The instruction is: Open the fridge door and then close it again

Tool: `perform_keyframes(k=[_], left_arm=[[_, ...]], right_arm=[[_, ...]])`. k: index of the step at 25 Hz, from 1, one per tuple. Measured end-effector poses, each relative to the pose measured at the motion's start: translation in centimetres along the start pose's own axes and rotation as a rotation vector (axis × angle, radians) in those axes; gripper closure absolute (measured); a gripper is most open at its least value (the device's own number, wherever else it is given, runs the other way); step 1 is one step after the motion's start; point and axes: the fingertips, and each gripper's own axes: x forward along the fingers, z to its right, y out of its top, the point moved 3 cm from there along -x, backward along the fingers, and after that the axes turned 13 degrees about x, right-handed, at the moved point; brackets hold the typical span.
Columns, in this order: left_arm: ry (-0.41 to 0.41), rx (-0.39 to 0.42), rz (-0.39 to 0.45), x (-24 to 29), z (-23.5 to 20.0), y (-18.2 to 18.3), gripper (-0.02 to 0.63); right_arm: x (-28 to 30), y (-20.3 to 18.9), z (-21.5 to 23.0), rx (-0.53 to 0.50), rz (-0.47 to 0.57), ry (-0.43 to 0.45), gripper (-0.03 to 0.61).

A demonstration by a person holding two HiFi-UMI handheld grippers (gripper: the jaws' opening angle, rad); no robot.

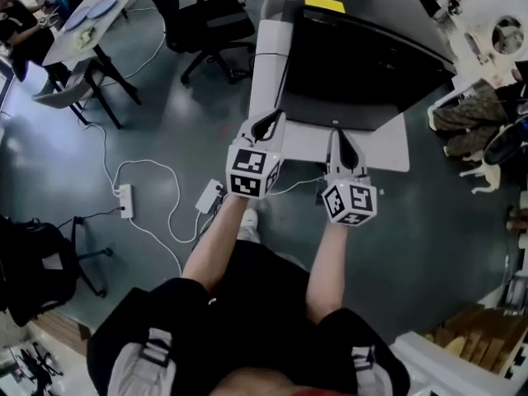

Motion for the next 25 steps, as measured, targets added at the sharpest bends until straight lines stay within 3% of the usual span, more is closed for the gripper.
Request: perform_keyframes(k=[6, 9, 11, 13, 20, 25], left_arm=[[-0.012, 0.007, 0.037, 4.7, -1.7, 1.2, 0.617], [-0.02, 0.025, 0.066, 6.0, -2.1, 2.5, 0.594], [-0.025, 0.046, 0.072, 6.7, -2.4, 3.1, 0.567], [-0.025, 0.059, 0.074, 7.2, -2.9, 3.3, 0.545], [-0.06, 0.043, 0.051, 9.8, -4.2, 2.0, 0.425], [-0.116, 0.038, 0.083, 11.2, -4.5, 2.8, 0.387]], right_arm=[[4.1, 2.5, 1.1, -0.078, 0.019, 0.023, 0.589], [5.7, 5.3, 1.0, -0.172, 0.043, 0.049, 0.589], [6.9, 7.1, 0.5, -0.265, 0.036, 0.081, 0.585], [8.0, 8.6, -0.2, -0.389, -0.002, 0.103, 0.501], [11.5, 13.8, -4.2, -0.872, -0.134, 0.19, 0.482], [13.6, 14.5, -5.2, -1.067, -0.279, 0.253, 0.459]])
